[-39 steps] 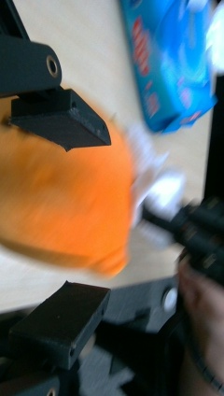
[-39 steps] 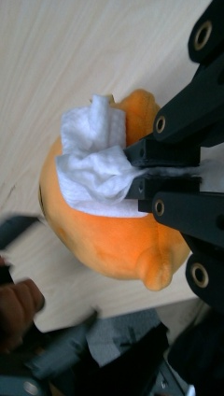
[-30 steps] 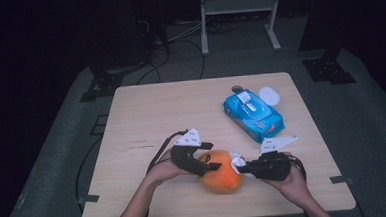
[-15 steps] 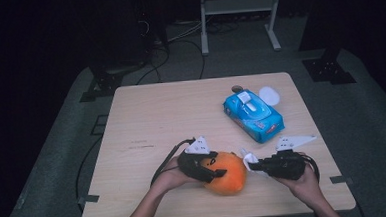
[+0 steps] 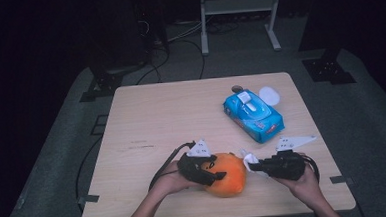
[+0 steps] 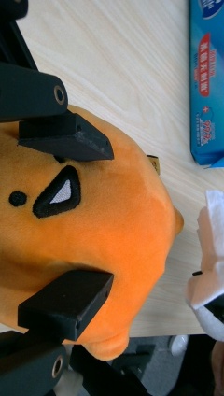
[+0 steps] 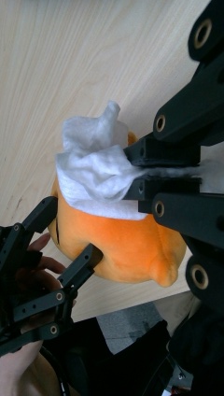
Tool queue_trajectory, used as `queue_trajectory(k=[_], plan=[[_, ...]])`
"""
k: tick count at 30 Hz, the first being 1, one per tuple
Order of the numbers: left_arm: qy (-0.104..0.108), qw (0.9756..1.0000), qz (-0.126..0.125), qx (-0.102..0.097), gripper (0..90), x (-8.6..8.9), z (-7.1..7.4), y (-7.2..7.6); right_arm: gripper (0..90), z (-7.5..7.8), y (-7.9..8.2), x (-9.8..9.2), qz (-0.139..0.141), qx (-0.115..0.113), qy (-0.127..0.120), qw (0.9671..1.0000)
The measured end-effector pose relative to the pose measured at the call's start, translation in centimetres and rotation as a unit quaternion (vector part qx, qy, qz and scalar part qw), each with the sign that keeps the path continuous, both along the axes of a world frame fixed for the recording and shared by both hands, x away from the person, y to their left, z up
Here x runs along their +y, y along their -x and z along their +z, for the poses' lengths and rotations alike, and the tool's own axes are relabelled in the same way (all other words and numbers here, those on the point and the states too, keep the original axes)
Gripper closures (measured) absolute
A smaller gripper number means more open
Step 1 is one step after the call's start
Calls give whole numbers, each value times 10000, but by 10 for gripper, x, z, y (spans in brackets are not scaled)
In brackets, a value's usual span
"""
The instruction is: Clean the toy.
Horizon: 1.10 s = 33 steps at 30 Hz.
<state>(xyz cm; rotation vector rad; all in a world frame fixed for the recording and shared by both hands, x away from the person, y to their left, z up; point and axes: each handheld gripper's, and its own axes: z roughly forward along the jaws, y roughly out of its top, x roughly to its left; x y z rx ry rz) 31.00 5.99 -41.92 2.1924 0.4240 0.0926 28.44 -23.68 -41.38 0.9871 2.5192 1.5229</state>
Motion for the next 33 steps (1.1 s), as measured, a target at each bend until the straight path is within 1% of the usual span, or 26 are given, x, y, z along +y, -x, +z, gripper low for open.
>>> queue_trajectory(k=[4, 6, 7, 10, 14, 20, 22, 23, 25, 32, 33], plan=[[92, 9999, -49, -51, 411, 1, -2, 4, 842, 0, 0, 0, -6, -1, -4, 10000], [80, 9999, -96, -13, 469, 2, -1, 6, 842, 0, 0, -1, -17, 7, -10, 10000], [61, 9999, -135, -54, 496, 2, -1, 7, 842, 0, 0, -1, -21, 8, -16, 10000], [15, 9997, -149, -174, 540, 2, 1, 10, 842, 0, 0, -1, -32, 14, -15, 10000], [76, 9997, -140, -166, 570, 2, 1, 11, 842, 0, 0, -4, -59, 17, -5, 10000], [246, 9994, -218, -111, 629, 3, 4, 10, 842, 0, 0, -10, -115, 41, -23, 9999], [230, 9994, -229, -112, 638, 3, 6, 11, 842, 0, 0, -11, -131, 40, -26, 9999], [258, 9993, -251, -100, 649, 3, 7, 11, 842, 0, 0, -12, -133, 40, -30, 9999], [264, 9994, -211, -101, 658, 3, 8, 11, 842, 0, 0, -12, -145, 25, -35, 9999], [251, 9994, -240, -82, 686, 3, 12, 10, 841, 0, -1, -15, -190, 44, -29, 9998], [276, 9993, -239, -74, 689, 3, 13, 10, 841, 0, 0, -16, -201, 40, -31, 9998]])
